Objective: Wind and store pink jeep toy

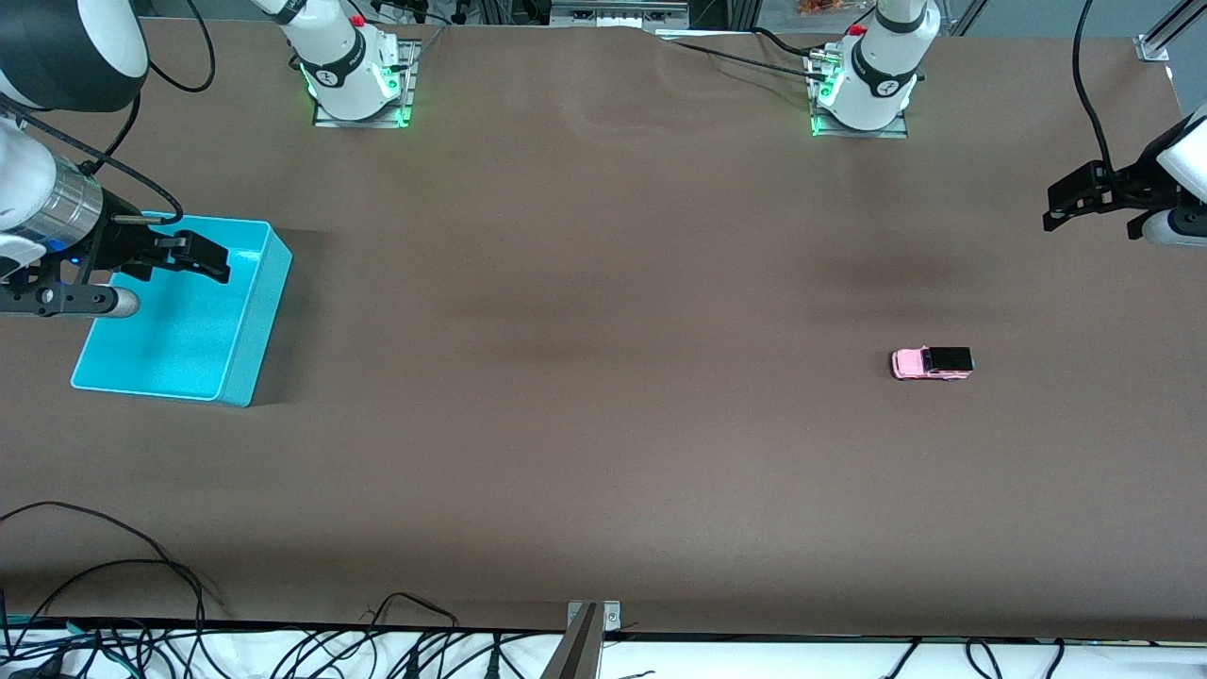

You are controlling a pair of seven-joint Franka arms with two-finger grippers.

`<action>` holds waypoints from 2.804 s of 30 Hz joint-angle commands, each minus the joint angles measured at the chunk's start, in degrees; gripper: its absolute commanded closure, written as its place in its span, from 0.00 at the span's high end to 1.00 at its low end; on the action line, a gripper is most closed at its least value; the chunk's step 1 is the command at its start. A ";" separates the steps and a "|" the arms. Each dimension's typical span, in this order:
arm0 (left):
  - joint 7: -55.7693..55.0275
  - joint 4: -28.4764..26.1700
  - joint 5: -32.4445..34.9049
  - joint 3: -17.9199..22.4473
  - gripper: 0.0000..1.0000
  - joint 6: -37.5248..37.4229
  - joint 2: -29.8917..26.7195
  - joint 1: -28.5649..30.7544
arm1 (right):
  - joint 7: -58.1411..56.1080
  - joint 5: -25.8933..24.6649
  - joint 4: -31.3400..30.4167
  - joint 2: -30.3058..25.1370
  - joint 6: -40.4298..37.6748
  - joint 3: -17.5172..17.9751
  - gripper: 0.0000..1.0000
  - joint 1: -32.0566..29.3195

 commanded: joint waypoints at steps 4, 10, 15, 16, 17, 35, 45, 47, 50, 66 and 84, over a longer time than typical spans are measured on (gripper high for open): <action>0.89 0.46 -1.67 -0.16 1.00 -0.70 0.09 0.79 | -0.19 -0.20 -0.08 -0.05 -0.04 0.01 1.00 -0.01; 0.89 0.46 -1.67 -0.25 1.00 -0.70 0.09 0.70 | -0.28 -0.20 0.00 -0.05 0.04 0.01 1.00 -0.01; 0.89 0.46 -1.67 -0.25 1.00 -0.70 0.09 0.70 | -0.28 -0.20 0.00 -0.05 0.05 0.01 1.00 -0.01; 0.89 0.55 -1.67 -0.34 1.00 -0.62 0.09 0.70 | -0.28 -0.20 0.00 -0.05 0.05 0.01 1.00 -0.01; 0.89 0.55 -1.67 -0.34 1.00 -0.70 0.09 0.70 | -0.28 -0.20 0.00 -0.05 -0.04 0.01 1.00 -0.01; 0.72 0.55 -1.67 -0.43 1.00 -0.70 0.09 0.70 | -0.63 -0.20 0.00 -0.05 -0.13 0.09 1.00 0.17; 0.80 0.90 -1.67 -0.43 1.00 -0.62 0.18 0.61 | -0.63 -0.20 0.09 -0.05 -0.13 0.09 1.00 0.17; 0.89 0.90 -1.67 -0.43 1.00 -0.62 0.18 0.61 | -0.63 -0.20 0.09 -0.05 -0.04 0.09 1.00 0.17; 0.72 0.99 -1.50 -0.51 1.00 -0.62 0.18 0.09 | -0.63 -0.20 0.00 -0.05 -0.04 0.09 1.00 0.17; 0.72 0.99 -1.41 -0.60 1.00 -0.44 0.79 0.00 | -0.63 -0.20 0.09 -0.05 -0.04 0.09 1.00 0.17; 0.10 -1.65 -0.79 -1.39 1.00 4.22 1.76 0.61 | -0.63 -0.20 0.00 -0.05 0.05 0.09 1.00 0.17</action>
